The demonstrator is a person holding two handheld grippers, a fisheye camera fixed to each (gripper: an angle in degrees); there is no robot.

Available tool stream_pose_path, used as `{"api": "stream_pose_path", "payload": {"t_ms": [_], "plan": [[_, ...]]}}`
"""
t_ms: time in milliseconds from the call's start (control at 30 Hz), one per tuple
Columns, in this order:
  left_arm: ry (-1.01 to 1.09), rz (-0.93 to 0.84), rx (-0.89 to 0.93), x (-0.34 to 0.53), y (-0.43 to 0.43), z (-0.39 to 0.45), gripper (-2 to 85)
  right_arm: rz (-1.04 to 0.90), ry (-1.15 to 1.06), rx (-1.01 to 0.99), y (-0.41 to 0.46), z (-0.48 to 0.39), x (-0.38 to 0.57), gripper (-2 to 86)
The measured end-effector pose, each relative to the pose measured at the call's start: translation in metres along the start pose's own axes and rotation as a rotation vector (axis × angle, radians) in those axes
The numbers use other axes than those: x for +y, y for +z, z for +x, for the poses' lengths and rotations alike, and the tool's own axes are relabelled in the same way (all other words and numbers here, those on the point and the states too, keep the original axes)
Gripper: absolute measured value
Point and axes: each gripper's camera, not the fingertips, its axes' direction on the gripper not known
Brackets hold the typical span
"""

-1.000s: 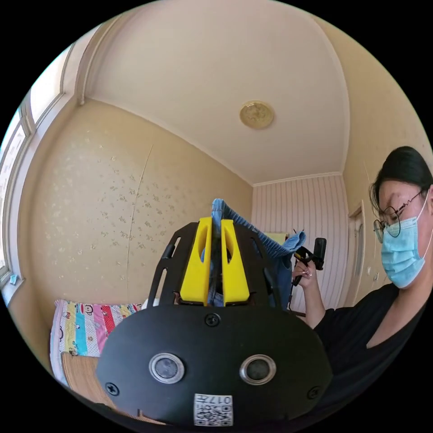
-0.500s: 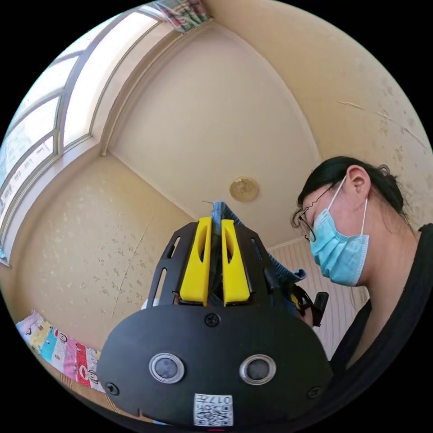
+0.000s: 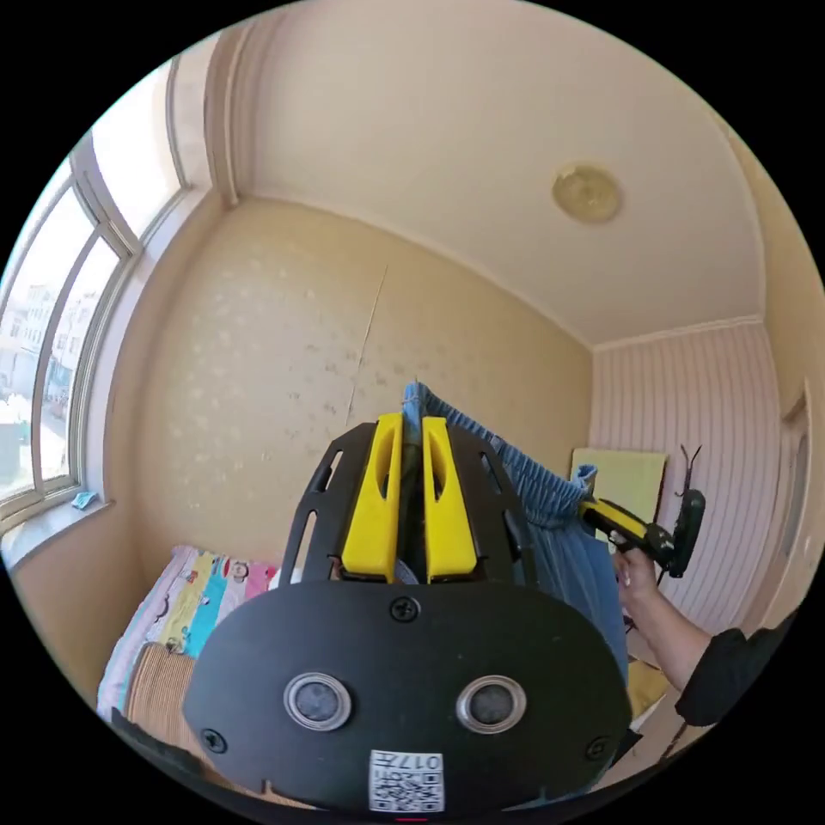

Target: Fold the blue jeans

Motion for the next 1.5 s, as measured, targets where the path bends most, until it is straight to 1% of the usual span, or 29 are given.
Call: {"api": "stream_pose_path", "payload": {"t_ms": [33,67,100,133,167,200,233,267,300,333,367,400,433,467,500,533,567,600,667,733,800,867,900,967,1067,1200,1267,1400,1500], "plan": [[-0.001,-0.068,-0.028,-0.011,0.037,-0.015,6.0,-0.151,0.093,0.004,0.081,0.046,-0.006,6.1],[-0.006,-0.231,-0.094,-0.023,0.104,-0.049,6.7,-0.326,0.158,0.028,0.149,0.085,-0.003,6.9],[-0.036,-0.402,-0.166,-0.019,0.153,-0.086,6.7,-0.417,0.199,0.054,0.177,0.102,0.003,7.3],[-0.045,-0.472,-0.198,-0.013,0.170,-0.103,6.7,-0.558,0.318,0.122,0.214,0.135,0.026,7.3],[-0.042,-0.568,-0.240,0.008,0.192,-0.134,6.6,-0.606,0.443,0.139,0.228,0.161,0.058,7.0],[-0.033,-0.634,-0.273,0.039,0.204,-0.161,6.5,-0.610,0.495,0.124,0.231,0.170,0.078,6.8],[-0.034,-0.662,-0.292,0.058,0.208,-0.175,6.4,-0.620,0.560,0.090,0.235,0.180,0.122,6.5],[-0.034,-0.743,-0.319,0.103,0.215,-0.202,6.3,-0.662,0.593,0.072,0.240,0.183,0.176,6.3],[-0.046,-0.863,-0.345,0.157,0.222,-0.229,6.3,-0.702,0.596,0.063,0.244,0.182,0.207,6.3],[-0.064,-0.932,-0.360,0.186,0.224,-0.243,6.3,-0.828,0.595,0.051,0.252,0.174,0.277,6.4],[-0.123,-1.088,-0.390,0.250,0.223,-0.271,6.3,-1.005,0.585,0.036,0.256,0.160,0.360,6.6],[-0.204,-1.232,-0.396,0.315,0.211,-0.295,6.3,-1.105,0.581,0.027,0.256,0.151,0.403,6.8],[-0.244,-1.292,-0.388,0.347,0.201,-0.304,6.4,-1.310,0.573,0.012,0.246,0.129,0.489,6.8],[-0.335,-1.394,-0.377,0.405,0.177,-0.317,6.3,-1.482,0.564,-0.008,0.223,0.104,0.568,6.8],[-0.432,-1.492,-0.379,0.460,0.147,-0.326,6.3,-1.552,0.558,-0.020,0.209,0.091,0.602,6.8],[-0.485,-1.543,-0.382,0.485,0.132,-0.330,6.4,-1.674,0.548,-0.049,0.174,0.063,0.664,6.7],[-0.591,-1.632,-0.386,0.529,0.100,-0.335,6.4,-1.786,0.535,-0.088,0.141,0.037,0.714,6.6],[-0.684,-1.707,-0.381,0.562,0.070,-0.337,6.4,-1.843,0.531,-0.108,0.124,0.025,0.735,6.6],[-0.787,-1.769,-0.388,0.589,0.033,-0.340,6.4,-2.006,0.520,-0.165,0.064,-0.005,0.794,6.5],[-0.843,-1.783,-0.397,0.594,0.013,-0.348,6.4,-2.052,0.548,-0.167,0.033,-0.005,0.813,6.4],[-0.844,-1.786,-0.380,0.580,0.013,-0.366,6.4,-2.063,0.642,-0.142,0.013,0.011,0.824,6.2],[-0.791,-1.787,-0.362,0.559,0.026,-0.382,6.4,-2.004,0.865,-0.082,-0.006,0.047,0.829,5.6],[-0.742,-1.785,-0.353,0.543,0.037,-0.392,6.4,-1.969,0.928,-0.073,-0.011,0.056,0.828,5.3],[-0.663,-1.765,-0.335,0.514,0.054,-0.409,6.3,-1.812,1.141,-0.039,-0.028,0.088,0.822,4.3],[-0.556,-1.729,-0.317,0.468,0.080,-0.441,6.3,-1.716,1.288,-0.004,-0.052,0.108,0.817,3.7],[-0.420,-1.708,-0.286,0.418,0.105,-0.488,6.3,-1.762,1.246,-0.010,-0.075,0.118,0.810,3.7],[-0.400,-1.685,-0.296,0.397,0.113,-0.514,5.9,-1.775,1.203,-0.005,-0.096,0.127,0.797,3.9],[-0.496,-1.534,-0.275,0.347,0.125,-0.581,5.7,-1.801,1.227,0.067,-0.145,0.141,0.783,4.0],[-0.580,-1.439,-0.312,0.330,0.115,-0.626,5.6,-1.804,1.296,0.134,-0.188,0.145,0.777,3.9]]}}
